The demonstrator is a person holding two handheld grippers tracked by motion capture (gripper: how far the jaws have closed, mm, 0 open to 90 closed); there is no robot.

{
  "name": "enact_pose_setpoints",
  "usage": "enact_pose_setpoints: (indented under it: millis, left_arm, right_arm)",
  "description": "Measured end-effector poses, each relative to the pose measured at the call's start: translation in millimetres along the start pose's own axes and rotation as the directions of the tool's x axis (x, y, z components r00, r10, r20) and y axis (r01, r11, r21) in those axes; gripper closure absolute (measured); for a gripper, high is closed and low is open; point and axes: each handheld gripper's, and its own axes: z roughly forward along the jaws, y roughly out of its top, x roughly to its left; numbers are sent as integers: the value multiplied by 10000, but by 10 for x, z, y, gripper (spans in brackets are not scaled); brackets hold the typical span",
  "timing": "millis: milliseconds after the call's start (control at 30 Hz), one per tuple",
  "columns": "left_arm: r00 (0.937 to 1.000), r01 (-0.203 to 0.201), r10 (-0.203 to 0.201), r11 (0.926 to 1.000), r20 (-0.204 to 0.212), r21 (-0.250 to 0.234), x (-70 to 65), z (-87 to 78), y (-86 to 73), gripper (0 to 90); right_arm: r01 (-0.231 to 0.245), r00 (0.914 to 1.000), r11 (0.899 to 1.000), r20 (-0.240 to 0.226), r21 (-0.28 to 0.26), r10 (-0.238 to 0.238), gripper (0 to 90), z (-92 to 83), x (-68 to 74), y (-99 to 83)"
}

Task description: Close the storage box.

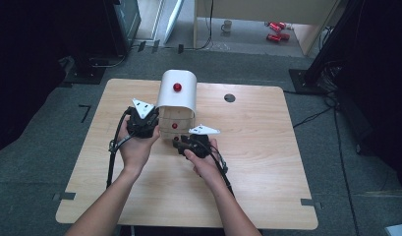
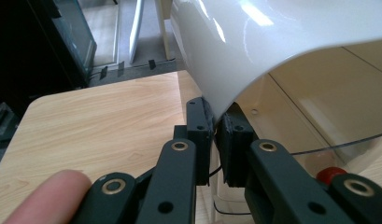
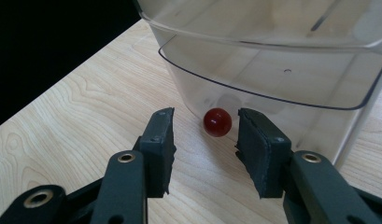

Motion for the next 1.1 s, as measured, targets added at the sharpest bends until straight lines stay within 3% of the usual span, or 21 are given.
enact_pose_setpoints:
  millis: [133,233,367,500,600,700,800,933,1100]
  left_arm:
    - [9998,100,-98,9999,198,-99,25,-6,-18,842]
    - [9980,263,-244,9992,577,-309,65,-28,-32,806]
    - [9981,-282,319,9971,527,-711,85,-73,-50,609]
    - [9922,-433,548,9938,1116,-1029,125,-177,-62,422]
    - [9880,-125,298,9934,1513,-1140,182,-281,-73,315]
    - [9884,36,121,9947,1514,-1032,248,-367,-82,175]
    - [9834,226,-39,9946,1813,-1014,334,-457,-126,114]
    - [9780,89,74,9970,2084,-773,451,-552,-278,0]
    - [9773,148,-40,9987,2117,-495,595,-638,-527,0]
  right_arm:
    - [33,10000,10000,6,-33,-33,551,-29,10,-1]
    - [153,9999,9999,-38,-3,-153,544,-80,29,-9]
    - [470,9989,9989,-40,89,-469,527,-176,46,-23]
    - [704,9975,9975,-79,80,-703,490,-333,33,-31]
    - [785,9968,9969,-123,23,-785,424,-460,12,-30]
    - [750,9971,9972,-96,-52,-750,313,-620,-31,-36]
    - [851,9964,9963,40,-88,-850,230,-765,-86,-56]
    - [951,9950,9954,308,-89,-948,128,-968,-174,-108]
    - [931,9920,9956,859,-74,-921,0,-1224,-335,-228]
